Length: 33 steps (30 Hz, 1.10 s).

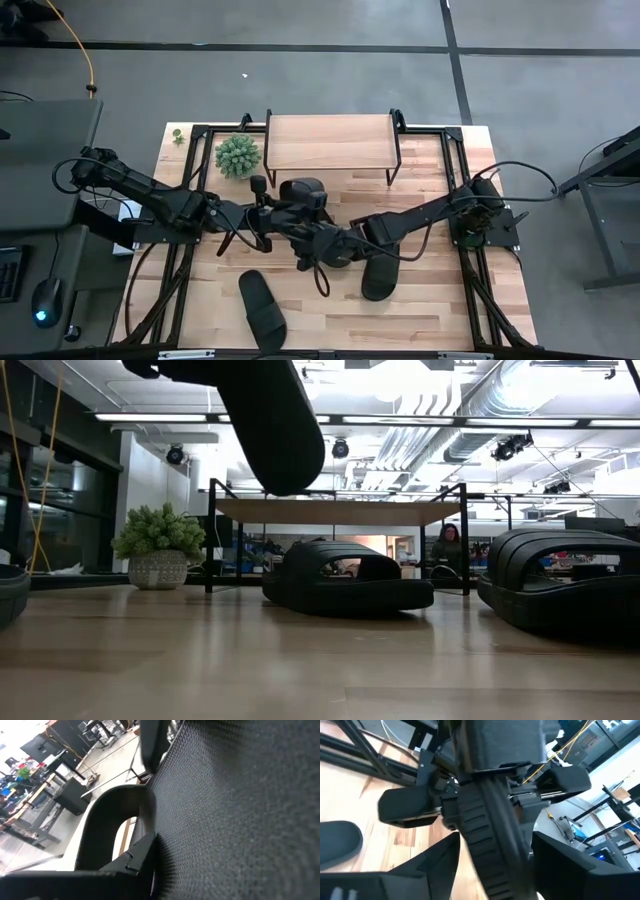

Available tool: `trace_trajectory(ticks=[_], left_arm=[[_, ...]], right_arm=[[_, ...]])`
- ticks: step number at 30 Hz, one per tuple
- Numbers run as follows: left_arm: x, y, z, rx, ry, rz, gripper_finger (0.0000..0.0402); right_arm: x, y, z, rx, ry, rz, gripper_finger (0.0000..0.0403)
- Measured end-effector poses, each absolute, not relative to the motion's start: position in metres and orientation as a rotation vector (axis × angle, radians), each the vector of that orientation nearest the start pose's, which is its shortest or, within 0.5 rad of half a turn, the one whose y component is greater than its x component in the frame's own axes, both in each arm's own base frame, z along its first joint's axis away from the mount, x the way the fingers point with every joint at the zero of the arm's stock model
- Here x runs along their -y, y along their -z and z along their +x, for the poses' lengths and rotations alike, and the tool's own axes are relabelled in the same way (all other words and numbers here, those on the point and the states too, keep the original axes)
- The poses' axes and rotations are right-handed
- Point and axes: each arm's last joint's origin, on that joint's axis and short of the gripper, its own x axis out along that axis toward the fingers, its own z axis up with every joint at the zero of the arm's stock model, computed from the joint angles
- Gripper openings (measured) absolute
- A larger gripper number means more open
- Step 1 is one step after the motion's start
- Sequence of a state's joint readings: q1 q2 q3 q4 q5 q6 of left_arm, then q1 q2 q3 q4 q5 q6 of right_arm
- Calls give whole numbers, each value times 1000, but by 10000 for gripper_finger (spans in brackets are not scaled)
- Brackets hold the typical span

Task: Pick and place slides into the shelf
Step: Put the black slide on the shelf

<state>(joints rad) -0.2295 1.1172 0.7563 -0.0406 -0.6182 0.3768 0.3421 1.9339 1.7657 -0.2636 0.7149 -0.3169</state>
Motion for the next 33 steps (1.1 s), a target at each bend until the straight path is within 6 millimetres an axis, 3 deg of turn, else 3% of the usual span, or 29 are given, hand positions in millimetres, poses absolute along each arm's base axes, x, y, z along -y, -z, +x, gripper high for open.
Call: trace_trajectory(ticks=[15,20,33], left_arm=[[39,-273,236,-444,-291,516,108],[39,-273,236,-440,-293,487,126],[37,-278,233,-412,-319,424,234]], right_arm=[[-134,-331,428,-426,233,-533,48],[-134,-331,428,-423,231,-523,46],[-133,-334,427,-410,274,-509,48]])
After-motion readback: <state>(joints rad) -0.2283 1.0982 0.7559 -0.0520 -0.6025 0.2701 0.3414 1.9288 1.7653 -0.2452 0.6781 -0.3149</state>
